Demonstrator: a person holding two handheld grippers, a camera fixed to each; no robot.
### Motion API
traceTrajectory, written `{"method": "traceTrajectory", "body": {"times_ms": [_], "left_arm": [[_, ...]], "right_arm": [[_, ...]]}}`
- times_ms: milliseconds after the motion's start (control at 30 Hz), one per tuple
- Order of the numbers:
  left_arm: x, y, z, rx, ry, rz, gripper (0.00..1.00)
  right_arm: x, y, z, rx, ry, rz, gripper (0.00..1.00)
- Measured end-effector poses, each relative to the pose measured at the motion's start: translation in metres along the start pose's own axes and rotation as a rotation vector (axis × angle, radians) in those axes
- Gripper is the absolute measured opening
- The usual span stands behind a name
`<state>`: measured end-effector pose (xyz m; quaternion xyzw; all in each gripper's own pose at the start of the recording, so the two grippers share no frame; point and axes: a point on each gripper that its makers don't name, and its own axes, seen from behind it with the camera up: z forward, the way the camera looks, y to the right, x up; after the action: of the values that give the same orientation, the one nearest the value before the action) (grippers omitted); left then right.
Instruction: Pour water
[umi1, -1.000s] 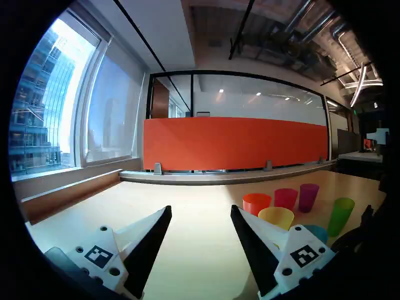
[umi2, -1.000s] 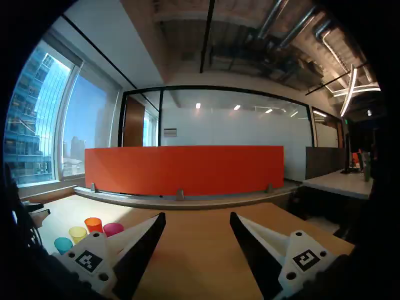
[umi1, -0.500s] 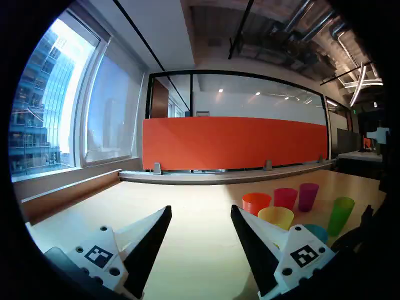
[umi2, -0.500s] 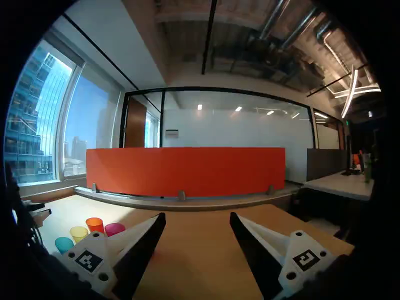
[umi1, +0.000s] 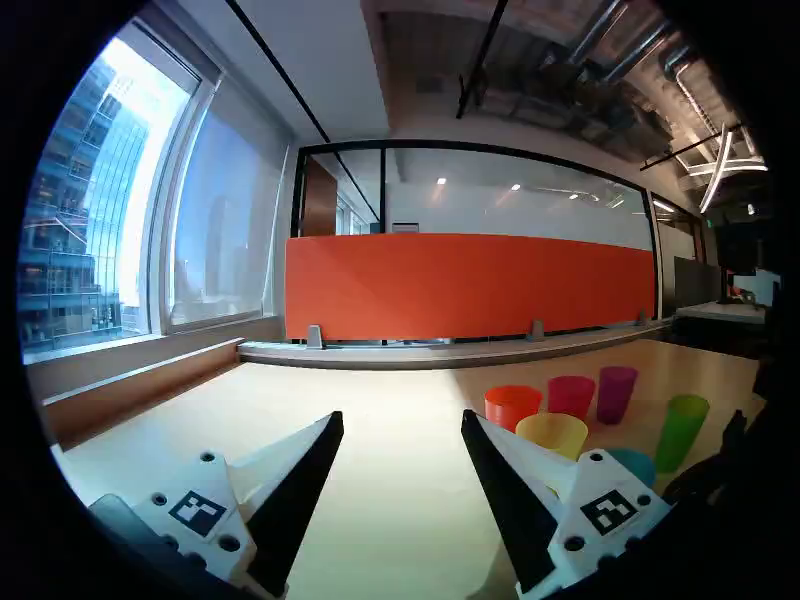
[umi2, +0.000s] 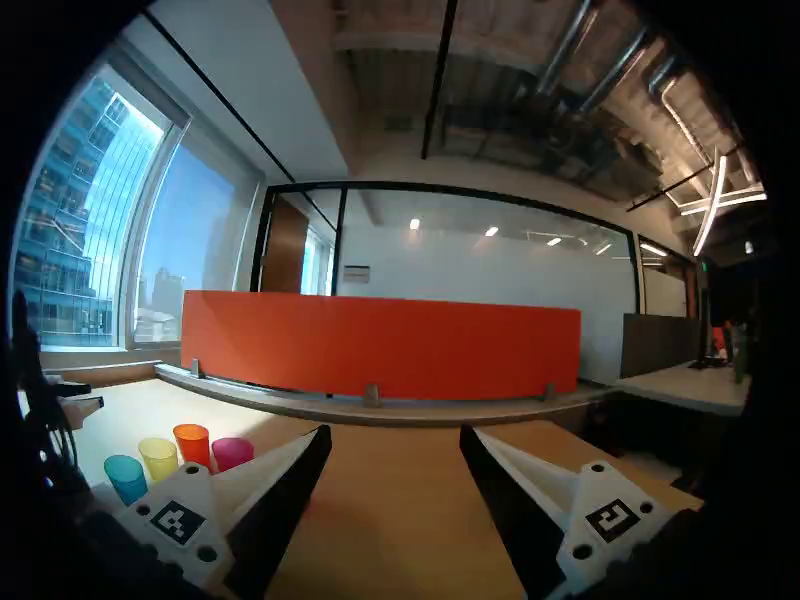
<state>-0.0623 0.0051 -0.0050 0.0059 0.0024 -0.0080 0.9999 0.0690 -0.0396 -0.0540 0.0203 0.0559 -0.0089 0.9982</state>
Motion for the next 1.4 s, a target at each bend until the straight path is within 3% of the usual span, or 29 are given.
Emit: {"method": "traceTrajectory", "body": {"times_ms": [200,567,967,1400], "left_arm": [[0.0,0.0,0.0,0.0,0.0,0.0,0.87],[0.0,0.0,0.0,0.0,0.0,0.0,0.87],[0.0,0.0,0.0,0.0,0.0,0.001,0.87],[0.0,0.0,0.0,0.0,0.0,0.0,0.87]], "right_arm": [[-0.012,-0.009,0.004,0.013,0.013,-0.028,0.99],[-0.037,-0.029,0.02,0.04,0.013,0.01,0.99],[-0.053,-0.021,0.039,0.01,-0.017,0.076,0.99],[-0.055,-0.012,0.046,0.001,-0.024,0.081,0.99]]}}
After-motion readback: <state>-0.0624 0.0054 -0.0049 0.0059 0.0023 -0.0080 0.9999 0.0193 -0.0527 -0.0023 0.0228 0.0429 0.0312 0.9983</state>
